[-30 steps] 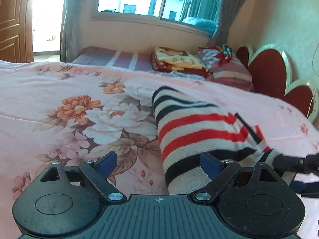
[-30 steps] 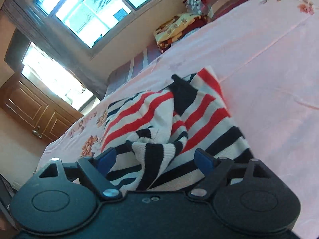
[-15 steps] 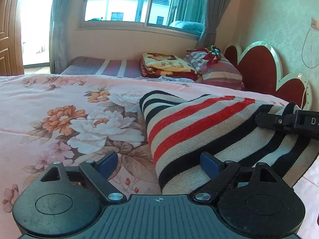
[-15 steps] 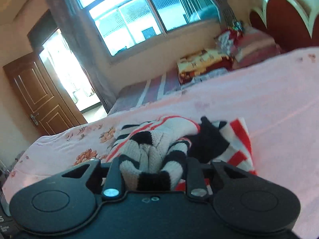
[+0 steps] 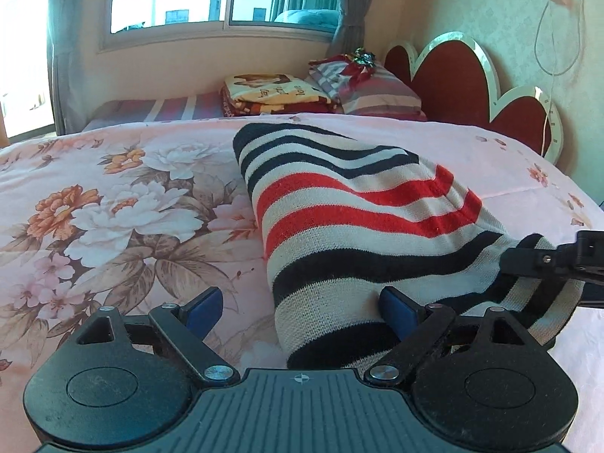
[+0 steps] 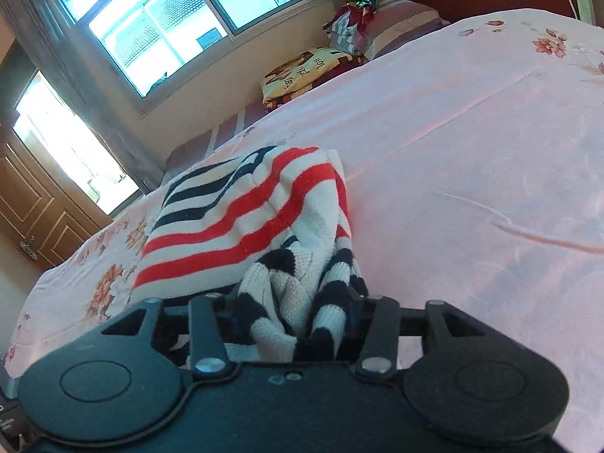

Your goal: Fold small clothes

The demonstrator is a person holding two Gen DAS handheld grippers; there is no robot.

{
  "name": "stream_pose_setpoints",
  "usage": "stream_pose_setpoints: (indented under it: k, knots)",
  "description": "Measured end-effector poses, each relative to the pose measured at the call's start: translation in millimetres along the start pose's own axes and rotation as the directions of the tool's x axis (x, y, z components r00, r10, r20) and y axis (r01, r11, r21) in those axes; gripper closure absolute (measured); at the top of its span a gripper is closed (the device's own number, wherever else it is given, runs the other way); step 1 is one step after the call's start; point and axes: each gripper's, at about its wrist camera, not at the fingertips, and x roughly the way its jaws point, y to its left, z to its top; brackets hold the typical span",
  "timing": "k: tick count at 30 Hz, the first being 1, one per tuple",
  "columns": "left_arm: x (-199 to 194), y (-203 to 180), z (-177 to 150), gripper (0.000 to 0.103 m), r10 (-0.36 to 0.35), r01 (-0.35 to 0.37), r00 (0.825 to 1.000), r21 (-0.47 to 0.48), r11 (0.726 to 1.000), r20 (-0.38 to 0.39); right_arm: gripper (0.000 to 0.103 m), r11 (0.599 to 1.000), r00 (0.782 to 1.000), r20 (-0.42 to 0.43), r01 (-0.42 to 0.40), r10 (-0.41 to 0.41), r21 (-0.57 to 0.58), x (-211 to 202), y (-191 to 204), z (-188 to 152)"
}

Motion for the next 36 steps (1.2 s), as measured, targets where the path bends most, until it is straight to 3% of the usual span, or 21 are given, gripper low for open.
stream_pose_setpoints:
  k: [2, 6, 12, 13, 18, 21, 23, 25, 26, 28, 31, 36]
  knots:
    - [-3.8, 0.2, -3.0, 0.014, 0.0, 0.0, 1.0, 0.013, 1.0, 0.003, 0.053, 1.0, 1.0, -0.019, 0.006, -0.005, 0.031, -10.9, -12.0, -5.5]
    - [-5.9, 1.5, -7.6, 0.014, -0.002, 0.002, 1.0, 0.022, 1.0, 0.0, 0.079, 0.997, 1.0, -0.018, 0.023, -0.022, 0.068, -23.0, -23.9, -16.5]
    - [-6.2, 1.7, -12.5, 0.014, -0.019, 0.02, 0.999, 0.027, 0.999, -0.033, 0.09, 0.97, 0.999, -0.043, -0.01, 0.021, 0.242, -11.7, -57.3, -37.3]
    - [-7.2, 0.9, -12.9, 0.014, -0.015, 0.016, 0.999, 0.03, 0.999, -0.032, 0.09, 0.959, 0.999, -0.039, -0.022, 0.035, 0.283, -12.9, -60.7, -35.9]
    - [-17.3, -1.8, -17.0, 0.014, -0.014, 0.017, 0.999, 0.078, 0.997, -0.042, 0.076, 0.984, 1.0, 0.005, 0.025, -0.027, 0.175, -30.7, -35.3, -24.9]
    - [-19.2, -5.7, -25.2, 0.014, -0.015, 0.019, 0.998, 0.091, 0.996, -0.054, 0.076, 0.993, 0.998, 0.038, 0.049, -0.053, 0.105, -34.9, -21.9, -22.6]
    - [-17.9, -6.8, -30.9, 0.014, -0.021, 0.027, 0.997, 0.088, 0.996, -0.069, 0.08, 0.987, 0.987, -0.021, 0.157, -0.157, 0.016, -17.1, -16.9, -26.0]
    - [-20.9, -3.6, -34.1, 0.014, -0.029, 0.034, 0.997, 0.08, 0.996, -0.071, 0.076, 0.983, 0.992, -0.039, 0.12, -0.116, 0.141, -14.4, -37.9, -29.7]
    - [-22.8, -2.2, -33.6, 0.014, -0.033, 0.039, 0.997, 0.079, 0.996, -0.073, 0.07, 0.972, 0.995, -0.043, 0.1, -0.093, 0.211, -17.3, -48.6, -30.5]
    - [-26.6, 1.7, -28.3, 0.014, -0.043, 0.048, 0.996, 0.069, 0.996, -0.078, 0.065, 0.966, 0.995, -0.047, 0.093, -0.084, 0.241, -22.3, -53.4, -30.7]
    - [-36.3, 6.5, -12.7, 0.014, -0.034, 0.036, 0.999, 0.041, 0.999, -0.037, 0.066, 0.974, 0.995, -0.008, 0.101, -0.102, 0.205, -31.2, -39.3, -19.4]
    - [-34.1, 11.5, 20.4, 0.014, -0.027, 0.027, 1.0, -0.004, 1.0, 0.013, 0.067, 0.993, 0.986, 0.118, 0.111, -0.115, 0.04, -37.1, 3.6, 10.3]
